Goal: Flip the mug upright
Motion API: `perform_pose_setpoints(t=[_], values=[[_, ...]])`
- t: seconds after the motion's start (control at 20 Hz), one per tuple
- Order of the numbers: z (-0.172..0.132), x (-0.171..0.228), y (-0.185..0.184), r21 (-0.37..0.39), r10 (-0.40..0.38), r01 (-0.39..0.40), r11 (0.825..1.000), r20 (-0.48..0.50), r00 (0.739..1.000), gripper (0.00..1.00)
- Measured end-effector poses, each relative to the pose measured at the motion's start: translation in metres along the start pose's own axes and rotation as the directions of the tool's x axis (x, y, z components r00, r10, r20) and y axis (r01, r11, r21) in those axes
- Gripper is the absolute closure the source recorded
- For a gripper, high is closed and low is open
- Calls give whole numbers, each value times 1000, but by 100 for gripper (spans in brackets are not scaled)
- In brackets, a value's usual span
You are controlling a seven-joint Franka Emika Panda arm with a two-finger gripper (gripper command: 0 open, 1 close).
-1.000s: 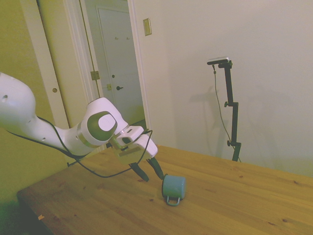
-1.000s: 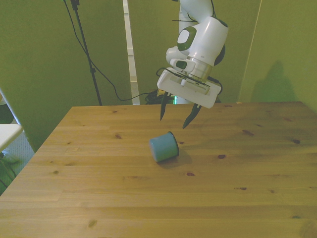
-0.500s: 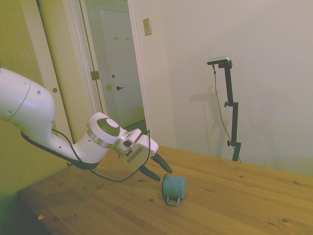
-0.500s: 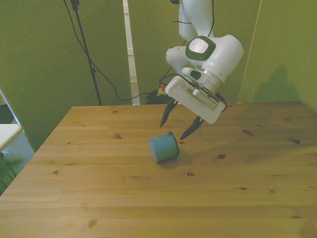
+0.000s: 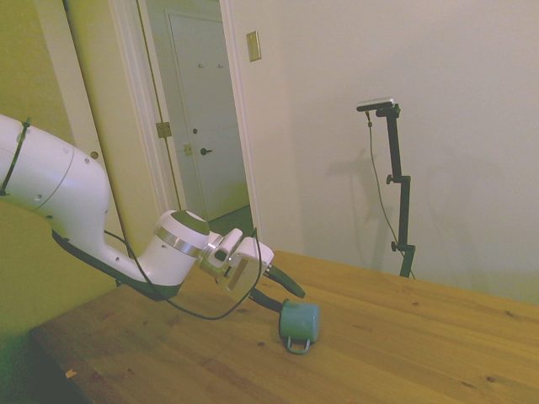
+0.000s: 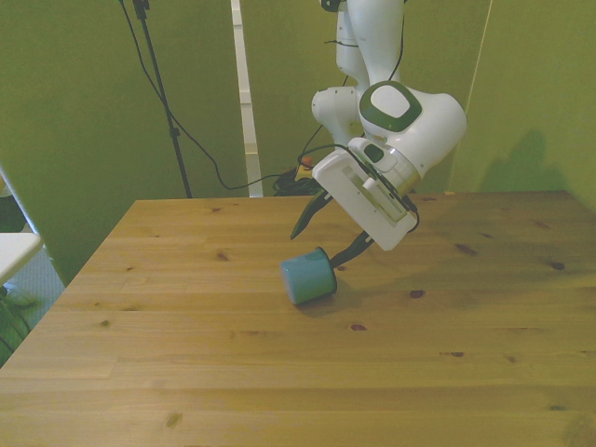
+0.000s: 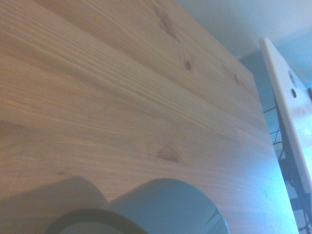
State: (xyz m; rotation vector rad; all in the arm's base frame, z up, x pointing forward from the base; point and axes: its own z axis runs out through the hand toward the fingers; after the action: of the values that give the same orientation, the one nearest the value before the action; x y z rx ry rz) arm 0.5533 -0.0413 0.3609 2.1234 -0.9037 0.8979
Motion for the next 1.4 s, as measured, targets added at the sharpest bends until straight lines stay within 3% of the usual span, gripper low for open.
perform_pose_setpoints(t=[0.05, 0.1, 1.4], values=[[2, 0, -1, -7, 4, -4, 1000, -3, 1000, 0], [4, -1, -1, -13, 8, -8, 1000, -5, 1000, 100], [34, -8, -7, -93, 11, -13, 996, -25, 1000, 100]])
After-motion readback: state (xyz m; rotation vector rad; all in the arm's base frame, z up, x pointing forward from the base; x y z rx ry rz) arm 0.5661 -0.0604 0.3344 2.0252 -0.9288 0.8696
